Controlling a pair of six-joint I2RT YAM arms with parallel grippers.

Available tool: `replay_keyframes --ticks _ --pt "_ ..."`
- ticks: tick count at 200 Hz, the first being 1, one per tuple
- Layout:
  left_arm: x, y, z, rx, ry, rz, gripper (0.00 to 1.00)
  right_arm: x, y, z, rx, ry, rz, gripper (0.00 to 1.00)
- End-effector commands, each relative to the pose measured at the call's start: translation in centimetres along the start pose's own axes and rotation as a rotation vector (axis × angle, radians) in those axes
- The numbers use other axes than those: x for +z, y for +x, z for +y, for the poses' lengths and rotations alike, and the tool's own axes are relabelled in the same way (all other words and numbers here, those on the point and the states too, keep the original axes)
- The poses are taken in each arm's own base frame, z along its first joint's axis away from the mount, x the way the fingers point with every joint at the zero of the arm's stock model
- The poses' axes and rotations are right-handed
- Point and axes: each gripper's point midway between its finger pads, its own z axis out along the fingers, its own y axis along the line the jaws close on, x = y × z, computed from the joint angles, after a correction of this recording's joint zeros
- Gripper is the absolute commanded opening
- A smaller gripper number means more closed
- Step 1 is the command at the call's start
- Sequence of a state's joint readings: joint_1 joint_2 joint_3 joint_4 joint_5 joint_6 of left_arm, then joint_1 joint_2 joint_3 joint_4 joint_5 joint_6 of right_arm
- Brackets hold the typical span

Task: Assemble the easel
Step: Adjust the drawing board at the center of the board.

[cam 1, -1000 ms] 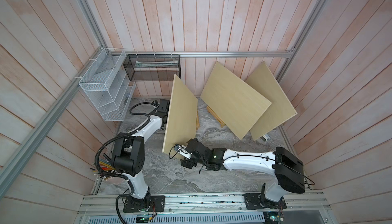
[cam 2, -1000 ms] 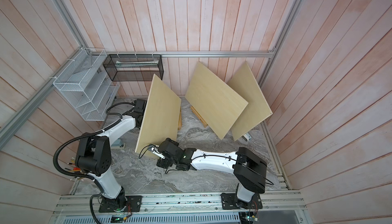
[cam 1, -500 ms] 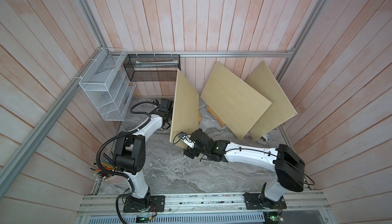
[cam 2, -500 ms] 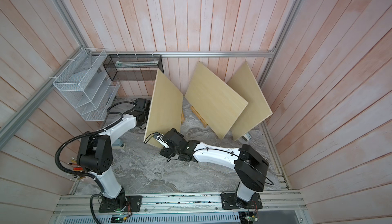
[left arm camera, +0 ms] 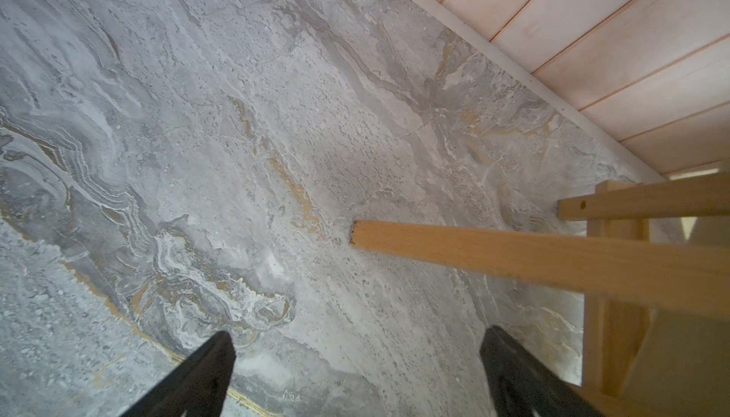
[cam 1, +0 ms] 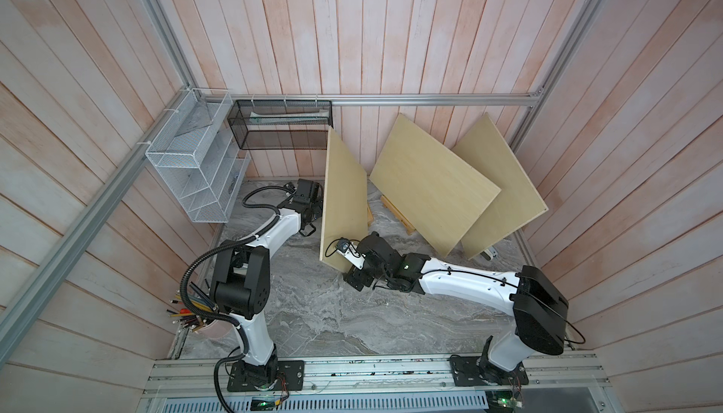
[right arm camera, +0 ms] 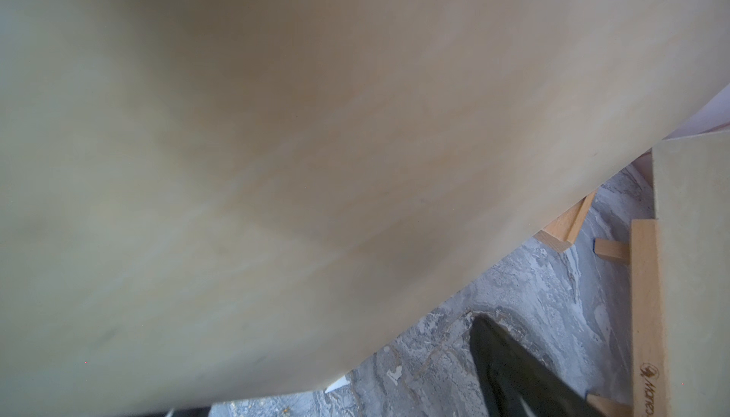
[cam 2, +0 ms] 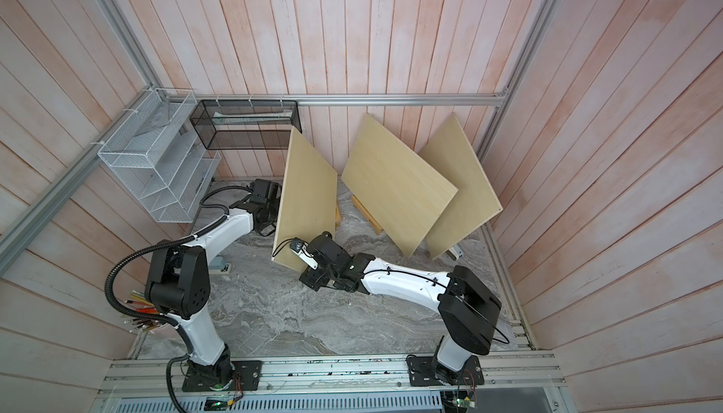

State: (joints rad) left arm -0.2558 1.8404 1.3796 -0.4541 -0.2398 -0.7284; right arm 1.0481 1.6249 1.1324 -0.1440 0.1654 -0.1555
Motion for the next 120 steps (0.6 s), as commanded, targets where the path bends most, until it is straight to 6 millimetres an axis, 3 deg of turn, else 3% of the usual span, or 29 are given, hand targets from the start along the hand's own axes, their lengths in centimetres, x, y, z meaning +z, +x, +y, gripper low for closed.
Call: replay_keyframes --ticks 1,71,101,120 --pt "-0.4 -0.1 -0.7 -0.010 0.019 0.006 1.00 -4.6 -7.3 -6.9 0.187 0.215 -0.279 0.98" --pt "-0.4 0.4 -0.5 -0.015 0.019 0.013 1.00 -8.4 -6.8 -9.7 0.236 0.364 -0.334 0.93" --pt "-0.4 0.6 -0.5 -0.015 0.018 0.015 1.00 -9.6 -7.0 -11.1 0.253 0.446 -0.347 0.78" --pt "-0.4 0.6 -0.6 -0.016 0.021 0.017 1.00 -10.5 -7.2 -11.8 0.270 0.484 -0.361 0.63"
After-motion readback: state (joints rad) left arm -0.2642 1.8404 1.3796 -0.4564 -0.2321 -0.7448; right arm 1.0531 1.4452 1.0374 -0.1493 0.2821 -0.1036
